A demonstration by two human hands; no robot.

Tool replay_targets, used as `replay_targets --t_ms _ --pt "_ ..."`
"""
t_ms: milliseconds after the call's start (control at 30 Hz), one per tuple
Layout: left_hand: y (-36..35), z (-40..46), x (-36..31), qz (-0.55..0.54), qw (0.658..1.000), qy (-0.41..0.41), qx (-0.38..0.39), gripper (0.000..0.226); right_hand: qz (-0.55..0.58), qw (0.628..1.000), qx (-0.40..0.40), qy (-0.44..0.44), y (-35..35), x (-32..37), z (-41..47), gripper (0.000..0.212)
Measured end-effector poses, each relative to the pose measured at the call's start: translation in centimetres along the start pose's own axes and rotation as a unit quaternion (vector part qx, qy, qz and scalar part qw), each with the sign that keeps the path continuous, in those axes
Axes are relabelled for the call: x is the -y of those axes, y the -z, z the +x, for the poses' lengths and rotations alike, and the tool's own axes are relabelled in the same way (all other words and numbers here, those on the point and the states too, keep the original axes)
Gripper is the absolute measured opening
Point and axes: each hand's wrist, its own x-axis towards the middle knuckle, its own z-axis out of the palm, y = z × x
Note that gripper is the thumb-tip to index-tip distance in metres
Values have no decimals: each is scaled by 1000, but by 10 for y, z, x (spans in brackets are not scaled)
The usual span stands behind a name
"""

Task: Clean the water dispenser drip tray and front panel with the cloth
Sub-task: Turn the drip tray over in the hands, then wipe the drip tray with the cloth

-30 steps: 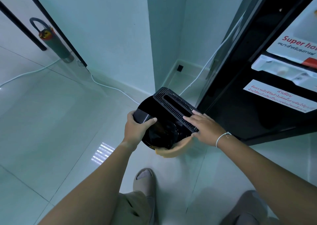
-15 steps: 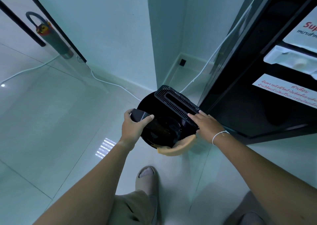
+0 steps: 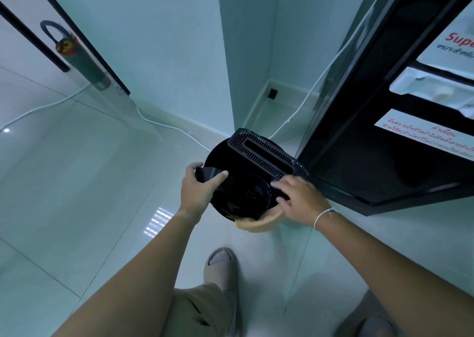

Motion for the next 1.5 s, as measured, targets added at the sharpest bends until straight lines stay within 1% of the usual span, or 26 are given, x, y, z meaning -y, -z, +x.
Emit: replay_targets --t_ms 67,133,167,200,267,433,500,567,633,700,733,767,800,867,933,1000,1067,1100,1167,1200,1267,1333,1367,1400,1433,1500 --pt "3 -2 -1 14 1000 0 -2 60 -9 998 69 0 -9 7 -10 45" --pt "8 -2 -2 30 1000 1 -7 57 -73 991 114 14 -14 8 -14 44" --pt "10 -2 -4 37 999 1 -8 55 -103 986 125 25 -16 7 -15 40" --pt "12 -3 -6 43 999 0 -9 50 -126 983 129 31 -18 7 -15 37" --pt "15 -6 -9 55 998 3 -10 44 -163 980 114 33 -20 8 -14 38" --pt "25 -14 -17 74 997 28 2 42 -204 975 63 57 -20 14 -11 34" --pt "26 -17 -18 75 997 29 1 43 -175 982 44 61 -17 15 -15 31" --pt "26 -19 -20 68 997 37 8 44 -102 993 27 47 -12 17 -21 24" --pt "25 -23 -24 57 997 46 26 43 -5 1000 7 22 -2 20 -28 12" --pt "24 -25 -26 55 997 45 38 38 127 991 -22 -32 6 24 -31 10" --pt "24 -27 -28 54 997 43 42 36 206 975 -41 -72 12 26 -33 12" --pt "24 -30 -30 49 997 42 45 35 284 950 -60 -112 18 29 -34 14" --pt "23 -33 -34 43 997 42 47 36 353 921 -80 -143 26 33 -35 18" --pt "23 -40 -39 29 997 45 52 36 467 859 -118 -172 38 40 -36 23" --pt "22 -46 -43 12 997 47 54 32 549 804 -148 -174 50 51 -36 27" --pt "22 -50 -46 -8 997 50 56 32 608 759 -162 -165 58 65 -36 30" --pt "21 -53 -50 -23 997 52 60 31 650 728 -163 -143 62 82 -35 27" --pt "20 -55 -52 -27 997 52 60 31 660 723 -160 -127 62 91 -34 22" --pt "19 -58 -55 -27 997 46 52 31 660 728 -159 -94 60 111 -34 12" --pt "18 -59 -57 -24 998 36 42 32 654 737 -157 -76 58 120 -34 13" --pt "19 -61 -58 9 1000 2 9 36 635 758 -140 -46 50 137 -35 18" --pt "24 -62 -57 55 998 -35 -17 43 607 784 -129 -20 40 152 -36 17" --pt "27 -62 -57 72 996 -49 -24 44 578 804 -137 0 35 158 -37 15" --pt "32 -64 -57 88 994 -60 -26 42 544 826 -149 18 29 162 -36 20" --pt "36 -66 -58 98 992 -68 -27 40 511 844 -158 37 23 166 -36 31" --pt "43 -69 -58 99 992 -74 -34 38 472 865 -160 63 18 173 -37 45"
